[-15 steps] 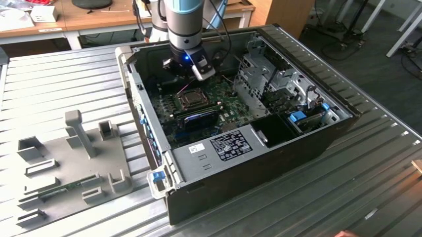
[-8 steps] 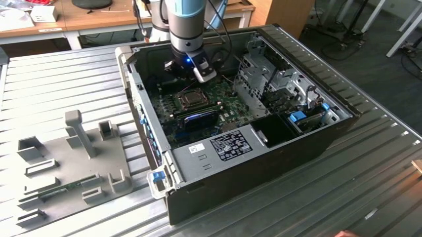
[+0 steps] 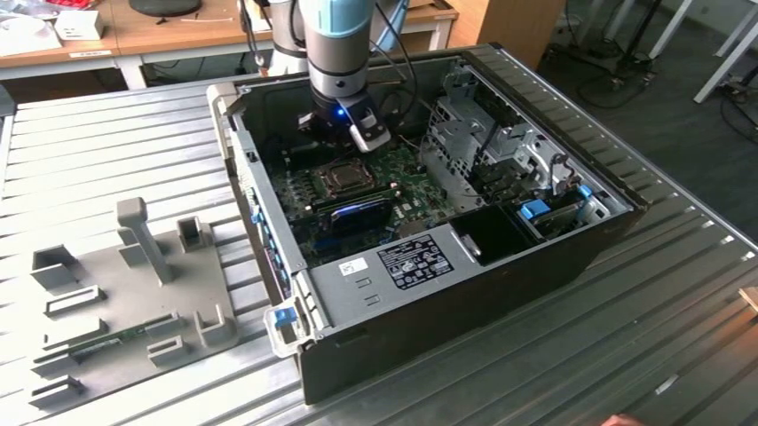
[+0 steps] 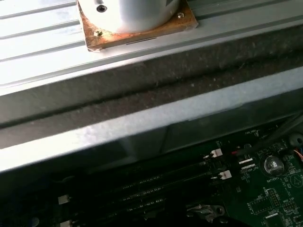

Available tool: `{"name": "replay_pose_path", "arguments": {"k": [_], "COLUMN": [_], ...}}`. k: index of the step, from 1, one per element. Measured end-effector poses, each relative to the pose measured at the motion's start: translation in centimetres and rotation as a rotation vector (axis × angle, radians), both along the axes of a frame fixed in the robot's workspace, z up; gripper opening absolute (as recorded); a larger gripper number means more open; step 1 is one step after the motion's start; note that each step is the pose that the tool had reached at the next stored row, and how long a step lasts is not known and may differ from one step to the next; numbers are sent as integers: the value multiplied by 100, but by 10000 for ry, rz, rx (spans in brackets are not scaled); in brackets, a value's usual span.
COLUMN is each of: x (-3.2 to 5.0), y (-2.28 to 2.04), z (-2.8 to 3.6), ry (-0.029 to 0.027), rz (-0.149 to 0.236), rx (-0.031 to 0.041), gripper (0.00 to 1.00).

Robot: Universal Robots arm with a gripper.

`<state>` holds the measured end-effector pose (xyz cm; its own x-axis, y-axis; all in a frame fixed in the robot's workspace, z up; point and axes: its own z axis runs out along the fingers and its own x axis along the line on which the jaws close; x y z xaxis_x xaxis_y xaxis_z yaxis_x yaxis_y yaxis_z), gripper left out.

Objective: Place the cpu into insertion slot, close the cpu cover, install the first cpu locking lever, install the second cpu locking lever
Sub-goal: 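Install the first cpu locking lever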

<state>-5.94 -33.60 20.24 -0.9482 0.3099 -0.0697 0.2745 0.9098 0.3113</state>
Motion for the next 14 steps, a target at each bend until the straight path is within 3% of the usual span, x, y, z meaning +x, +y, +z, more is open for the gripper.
{"name": "replay_pose_path", "arguments": {"k": [14], "x": [17], "y": [-10], "z": [-112], "ry": [1], "rz": [0], "rx": [-2], "gripper": [10]}}
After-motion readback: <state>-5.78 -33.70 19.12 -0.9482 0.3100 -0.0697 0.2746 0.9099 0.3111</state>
